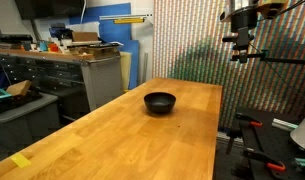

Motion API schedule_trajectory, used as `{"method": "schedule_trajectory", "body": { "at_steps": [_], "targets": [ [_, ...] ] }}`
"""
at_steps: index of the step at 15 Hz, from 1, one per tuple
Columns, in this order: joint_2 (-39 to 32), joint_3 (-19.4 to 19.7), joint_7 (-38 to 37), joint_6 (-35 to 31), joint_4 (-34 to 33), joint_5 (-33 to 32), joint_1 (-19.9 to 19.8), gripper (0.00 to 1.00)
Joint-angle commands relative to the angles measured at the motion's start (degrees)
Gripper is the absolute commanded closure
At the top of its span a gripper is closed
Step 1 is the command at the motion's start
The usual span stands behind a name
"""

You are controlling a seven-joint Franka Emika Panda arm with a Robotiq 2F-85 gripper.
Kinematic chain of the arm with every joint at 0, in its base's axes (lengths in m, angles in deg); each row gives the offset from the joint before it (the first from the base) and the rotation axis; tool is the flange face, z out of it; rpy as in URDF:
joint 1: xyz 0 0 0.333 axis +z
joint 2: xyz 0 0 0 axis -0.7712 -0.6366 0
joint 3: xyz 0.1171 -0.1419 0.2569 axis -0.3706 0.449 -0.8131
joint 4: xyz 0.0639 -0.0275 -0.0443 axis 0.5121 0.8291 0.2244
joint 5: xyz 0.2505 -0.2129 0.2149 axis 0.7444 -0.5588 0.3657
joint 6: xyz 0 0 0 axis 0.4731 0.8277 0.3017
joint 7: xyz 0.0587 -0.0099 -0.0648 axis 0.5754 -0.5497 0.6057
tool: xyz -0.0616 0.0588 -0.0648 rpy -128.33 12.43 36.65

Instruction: Put the green block into the black bowl

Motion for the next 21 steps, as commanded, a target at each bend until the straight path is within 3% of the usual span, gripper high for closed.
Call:
{"method": "schedule_trajectory", "body": {
  "at_steps": [1,14,21],
  "targets": [
    [0.01,0.02,-0.01,0.13,-0.14,-0.02,0.01,0.0],
    [0.01,0.02,-0.01,0.11,-0.15,-0.02,0.01,0.0],
    [-0.44,-2.55,-4.82,-3.63,-0.74,-0.17,-0.08,0.0]
  ]
}}
